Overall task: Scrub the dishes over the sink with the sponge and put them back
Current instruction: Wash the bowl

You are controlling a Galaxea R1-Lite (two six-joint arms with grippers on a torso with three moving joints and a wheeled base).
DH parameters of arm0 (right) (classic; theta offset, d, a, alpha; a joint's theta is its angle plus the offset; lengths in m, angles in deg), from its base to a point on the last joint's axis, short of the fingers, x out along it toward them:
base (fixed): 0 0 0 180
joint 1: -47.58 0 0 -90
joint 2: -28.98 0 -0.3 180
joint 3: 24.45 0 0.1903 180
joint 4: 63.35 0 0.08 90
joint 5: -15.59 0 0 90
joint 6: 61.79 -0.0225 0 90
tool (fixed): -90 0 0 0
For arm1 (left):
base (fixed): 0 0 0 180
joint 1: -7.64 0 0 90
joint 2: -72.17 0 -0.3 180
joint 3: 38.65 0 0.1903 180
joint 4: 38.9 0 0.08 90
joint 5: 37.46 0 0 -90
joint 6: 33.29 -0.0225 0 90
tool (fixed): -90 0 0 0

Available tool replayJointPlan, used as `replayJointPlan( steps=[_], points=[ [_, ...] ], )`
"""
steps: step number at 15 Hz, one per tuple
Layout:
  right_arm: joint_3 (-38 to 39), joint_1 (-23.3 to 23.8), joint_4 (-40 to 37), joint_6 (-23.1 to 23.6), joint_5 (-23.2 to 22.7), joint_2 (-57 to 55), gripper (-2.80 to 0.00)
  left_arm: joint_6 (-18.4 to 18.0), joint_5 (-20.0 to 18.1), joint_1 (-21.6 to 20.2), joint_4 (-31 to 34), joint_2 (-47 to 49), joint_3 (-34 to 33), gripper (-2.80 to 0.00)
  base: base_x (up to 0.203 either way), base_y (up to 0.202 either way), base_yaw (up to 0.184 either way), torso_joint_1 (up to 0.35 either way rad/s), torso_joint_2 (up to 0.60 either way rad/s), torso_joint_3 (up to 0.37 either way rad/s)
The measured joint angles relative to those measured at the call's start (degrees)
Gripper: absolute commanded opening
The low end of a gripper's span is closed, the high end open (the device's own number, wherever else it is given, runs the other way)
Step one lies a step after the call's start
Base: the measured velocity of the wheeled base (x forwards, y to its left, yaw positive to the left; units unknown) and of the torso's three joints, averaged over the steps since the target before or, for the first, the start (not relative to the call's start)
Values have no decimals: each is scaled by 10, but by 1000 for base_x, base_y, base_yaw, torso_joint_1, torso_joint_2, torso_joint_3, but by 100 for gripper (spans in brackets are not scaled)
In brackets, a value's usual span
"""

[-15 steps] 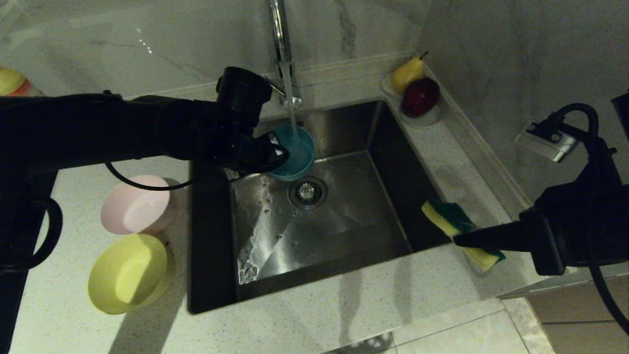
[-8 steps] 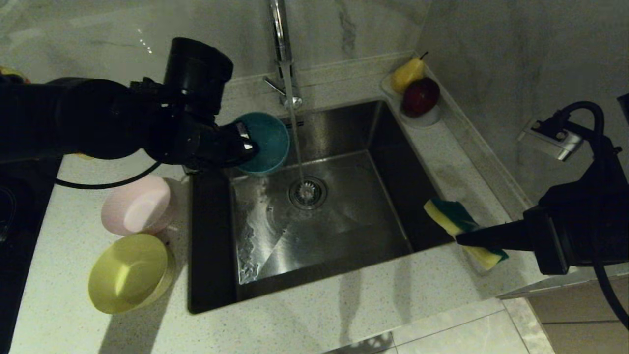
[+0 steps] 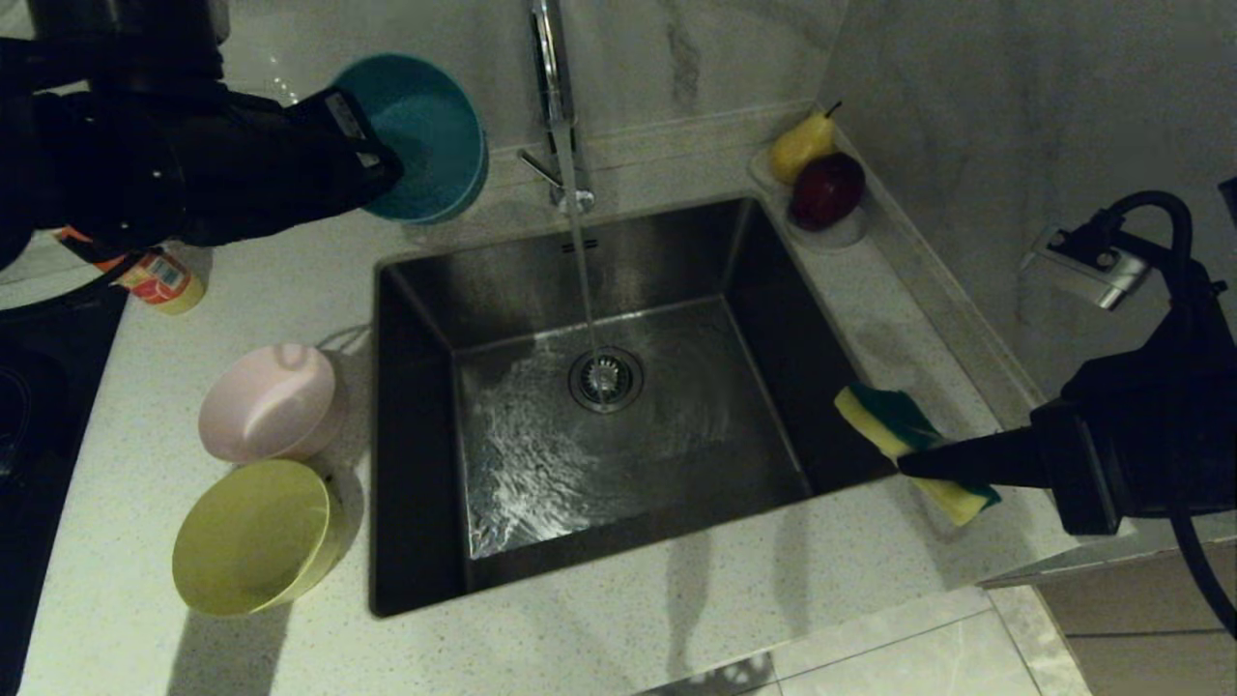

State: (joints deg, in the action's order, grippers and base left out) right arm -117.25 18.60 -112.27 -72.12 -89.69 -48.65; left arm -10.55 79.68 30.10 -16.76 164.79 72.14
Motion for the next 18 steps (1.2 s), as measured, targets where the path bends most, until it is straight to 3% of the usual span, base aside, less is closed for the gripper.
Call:
replayJointPlan(
  steps=[5,9,12,14,18],
  points=[
    [-7,0,4,19,-3,-19,-280,-89,-51,-1,-191,-27,-125,-280,0,0,0,0,0,0],
    [-5,0,5,17,-7,-31,-280,-140,-140,-1,-372,-37,-220,-280,0,0,0,0,0,0],
    [-4,0,6,16,-7,-37,-280,-164,-150,-1,-453,-43,-254,-280,0,0,0,0,0,0],
    [-4,1,6,16,-8,-37,-280,-171,-181,-1,-506,-50,-278,-280,0,0,0,0,0,0],
    [-5,0,5,15,-9,-35,-280,-219,-213,-1,-563,-69,-310,-280,0,0,0,0,0,0]
  ],
)
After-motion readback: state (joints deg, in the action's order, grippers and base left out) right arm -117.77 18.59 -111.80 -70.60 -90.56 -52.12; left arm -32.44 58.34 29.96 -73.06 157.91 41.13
